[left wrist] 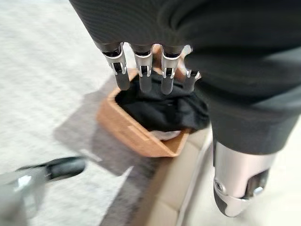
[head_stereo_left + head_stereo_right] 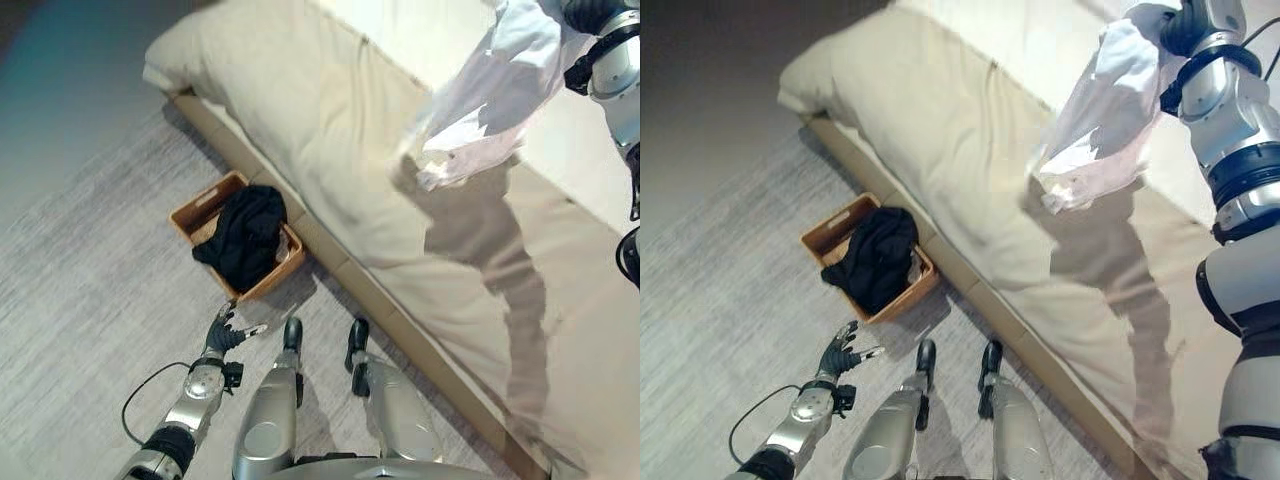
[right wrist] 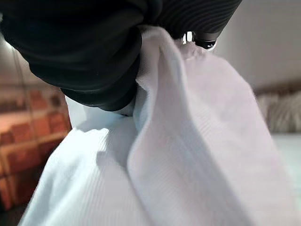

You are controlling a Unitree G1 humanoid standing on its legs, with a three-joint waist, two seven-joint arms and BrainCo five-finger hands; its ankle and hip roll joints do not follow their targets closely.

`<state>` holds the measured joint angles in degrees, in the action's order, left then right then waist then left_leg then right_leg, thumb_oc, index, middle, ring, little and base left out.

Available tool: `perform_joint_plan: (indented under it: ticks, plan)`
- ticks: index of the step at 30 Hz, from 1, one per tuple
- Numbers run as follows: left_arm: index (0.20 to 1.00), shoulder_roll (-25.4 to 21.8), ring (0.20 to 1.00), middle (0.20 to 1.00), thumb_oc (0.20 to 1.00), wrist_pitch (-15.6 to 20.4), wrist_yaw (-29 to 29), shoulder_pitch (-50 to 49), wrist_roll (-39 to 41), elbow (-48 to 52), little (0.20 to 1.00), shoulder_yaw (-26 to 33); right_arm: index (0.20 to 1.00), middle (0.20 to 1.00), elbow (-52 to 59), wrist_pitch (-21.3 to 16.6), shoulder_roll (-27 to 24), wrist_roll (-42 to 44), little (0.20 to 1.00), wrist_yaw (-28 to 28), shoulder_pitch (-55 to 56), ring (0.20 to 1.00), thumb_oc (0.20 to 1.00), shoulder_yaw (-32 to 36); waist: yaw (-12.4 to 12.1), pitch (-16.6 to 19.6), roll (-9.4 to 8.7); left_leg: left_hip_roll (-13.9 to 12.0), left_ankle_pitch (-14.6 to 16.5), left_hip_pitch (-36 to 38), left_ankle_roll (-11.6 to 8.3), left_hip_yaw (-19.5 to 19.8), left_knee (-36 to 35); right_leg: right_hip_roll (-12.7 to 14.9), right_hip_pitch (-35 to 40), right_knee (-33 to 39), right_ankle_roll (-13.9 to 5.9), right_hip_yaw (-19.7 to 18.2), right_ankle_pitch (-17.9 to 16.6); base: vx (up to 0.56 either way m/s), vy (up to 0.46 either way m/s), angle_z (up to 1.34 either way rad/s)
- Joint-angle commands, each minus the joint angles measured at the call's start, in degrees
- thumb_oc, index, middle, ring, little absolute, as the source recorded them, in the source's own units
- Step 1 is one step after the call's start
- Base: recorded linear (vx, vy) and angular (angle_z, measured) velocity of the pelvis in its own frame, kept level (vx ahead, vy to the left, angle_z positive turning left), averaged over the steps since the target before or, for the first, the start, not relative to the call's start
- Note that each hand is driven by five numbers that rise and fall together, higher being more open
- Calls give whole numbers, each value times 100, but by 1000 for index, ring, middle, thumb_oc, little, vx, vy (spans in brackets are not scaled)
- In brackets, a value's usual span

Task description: Pick up clothes into the bucket

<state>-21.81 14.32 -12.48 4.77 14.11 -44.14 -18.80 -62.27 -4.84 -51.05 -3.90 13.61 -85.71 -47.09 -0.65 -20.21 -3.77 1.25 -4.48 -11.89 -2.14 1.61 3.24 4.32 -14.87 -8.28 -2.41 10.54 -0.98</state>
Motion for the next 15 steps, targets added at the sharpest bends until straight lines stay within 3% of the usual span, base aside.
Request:
perform_joint_plan:
  ticks: [1, 9, 14, 15]
  plan:
    - [1000, -136, 1000, 1000, 1000, 126, 146, -391, -486, 146, 1000, -18, 200, 200, 363, -222, -506, -323, 200, 304, -78, 200, 200, 8, -60, 517, -243, -135, 524, 364, -113, -99, 322, 249, 666, 245, -477, -139, -44, 104, 35, -26]
    - [1000, -424, 1000, 1000, 1000, 188, 493, -471, -604, 1051, 1000, 0, 200, 200, 1223, -334, -897, -495, 200, 379, 47, 200, 200, 158, 170, 1400, -303, -264, 670, 1214, -73, -404, -53, 174, 1391, 602, -547, -272, -20, 72, 34, -17]
    - [1000, -576, 1000, 1000, 1000, 218, 712, -359, -100, 1758, 1000, 209, 200, 200, 1695, -369, -1105, -444, 200, 379, 197, 200, 200, 376, 235, 1701, -308, -289, 736, 1443, -73, -473, -86, 166, 1615, 639, -543, -290, 38, 40, 18, -16]
    - [1000, -682, 1000, 1000, 1000, 234, 896, -150, 405, 2173, 1000, 275, 200, 200, 1901, -384, -1147, -340, 200, 333, 206, 200, 200, 427, 284, 1819, -298, -309, 737, 1516, -78, -495, -117, 150, 1669, 669, -540, -303, 42, 9, 12, -8]
